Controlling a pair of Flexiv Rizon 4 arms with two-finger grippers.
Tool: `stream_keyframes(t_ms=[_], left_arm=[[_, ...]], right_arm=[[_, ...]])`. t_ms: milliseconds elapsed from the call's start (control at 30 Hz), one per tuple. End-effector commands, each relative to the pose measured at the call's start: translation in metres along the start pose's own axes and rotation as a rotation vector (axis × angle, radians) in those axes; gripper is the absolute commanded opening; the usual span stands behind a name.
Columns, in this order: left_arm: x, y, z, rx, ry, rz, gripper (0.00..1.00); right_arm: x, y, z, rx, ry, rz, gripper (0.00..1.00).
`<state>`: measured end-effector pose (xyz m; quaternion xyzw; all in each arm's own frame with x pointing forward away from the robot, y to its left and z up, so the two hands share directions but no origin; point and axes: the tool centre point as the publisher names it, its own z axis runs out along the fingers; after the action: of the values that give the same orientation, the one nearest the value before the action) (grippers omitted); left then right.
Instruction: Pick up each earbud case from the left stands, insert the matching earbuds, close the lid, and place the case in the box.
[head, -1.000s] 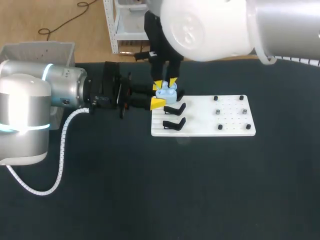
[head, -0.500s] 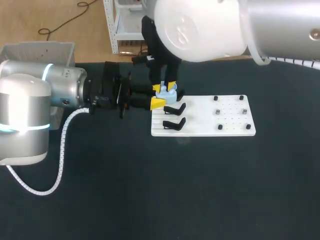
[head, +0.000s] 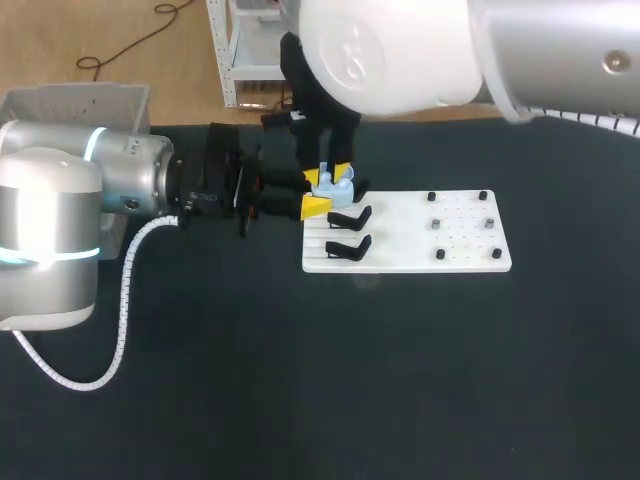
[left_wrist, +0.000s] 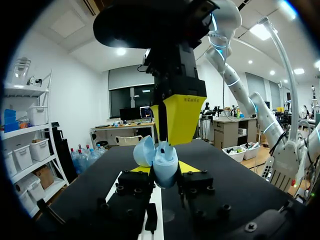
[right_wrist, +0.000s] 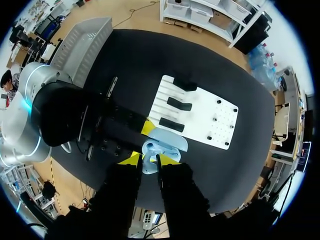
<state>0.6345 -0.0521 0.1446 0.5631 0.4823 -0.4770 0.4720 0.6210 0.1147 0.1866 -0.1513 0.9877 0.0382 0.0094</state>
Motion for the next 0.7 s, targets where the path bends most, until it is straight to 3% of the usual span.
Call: stream_keyframes(t_ms=[33,700], left_arm=[[0.0008,-0.0009,0.0002,-0.004,-0.002,0.003,0.0],[0.0008,-0.0009,0.0002,-0.004,-0.002,0.003,0.0]], right_arm=[[-0.0048,0.0002,-0.0016,-0.002,0.019,0.001,0.0],[-0.0064,0.0015,0.001,-0.018,0.046,0.005,0.0]])
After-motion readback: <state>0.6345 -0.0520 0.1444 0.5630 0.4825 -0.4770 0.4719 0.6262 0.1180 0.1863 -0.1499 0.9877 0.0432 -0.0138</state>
